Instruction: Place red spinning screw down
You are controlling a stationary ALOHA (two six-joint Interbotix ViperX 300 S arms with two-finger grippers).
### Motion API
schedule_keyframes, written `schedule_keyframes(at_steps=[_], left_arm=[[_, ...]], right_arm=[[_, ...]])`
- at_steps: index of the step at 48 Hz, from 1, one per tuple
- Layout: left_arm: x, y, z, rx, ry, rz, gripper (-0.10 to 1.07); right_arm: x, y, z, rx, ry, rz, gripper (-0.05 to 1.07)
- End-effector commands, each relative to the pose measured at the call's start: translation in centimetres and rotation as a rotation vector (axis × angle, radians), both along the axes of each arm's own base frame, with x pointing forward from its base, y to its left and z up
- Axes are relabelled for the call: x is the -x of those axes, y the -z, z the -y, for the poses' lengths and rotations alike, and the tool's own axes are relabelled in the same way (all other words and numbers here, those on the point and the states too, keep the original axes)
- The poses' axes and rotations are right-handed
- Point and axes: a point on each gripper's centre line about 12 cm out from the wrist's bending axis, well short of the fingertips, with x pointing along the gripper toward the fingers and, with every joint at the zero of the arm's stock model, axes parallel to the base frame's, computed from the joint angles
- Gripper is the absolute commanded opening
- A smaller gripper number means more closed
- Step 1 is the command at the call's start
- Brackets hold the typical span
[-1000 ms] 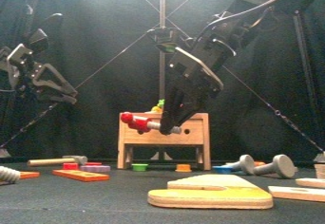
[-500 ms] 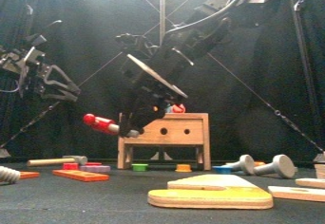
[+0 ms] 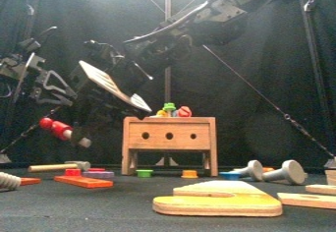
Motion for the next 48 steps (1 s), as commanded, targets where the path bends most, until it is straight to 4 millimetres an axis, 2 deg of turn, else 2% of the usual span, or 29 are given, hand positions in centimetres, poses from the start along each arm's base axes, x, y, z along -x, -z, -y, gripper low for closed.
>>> schedule_keyframes(at_steps=[1, 10, 23, 29, 48], left_arm=[[-0.2, -0.5, -0.2, -0.013, -0.005, 0.015, 0.78], [-0.1, -0.5, -0.2, -0.014, -0.005, 0.012, 0.78], [0.0, -0.3, -0.1, -0.01, -0.005, 0.007, 0.78], [0.0, -0.2, -0.1, -0.009, -0.005, 0.006, 0.78], [-0.1, -0.1, -0.1, -0.006, 0.0, 0.0, 0.78]], right_arm=[[-0.9, -2.6, 0.0, -0.011, -0.01, 0.067, 0.45], [-0.8, -2.3, 0.2, -0.024, 0.001, 0.06, 0.48], [-0.8, -1.9, 0.3, -0.034, 0.008, 0.053, 0.7], [-0.8, -1.9, 0.2, -0.035, 0.009, 0.054, 0.77], [0.2, -4.3, 0.8, -0.018, 0.028, 0.076, 0.78]])
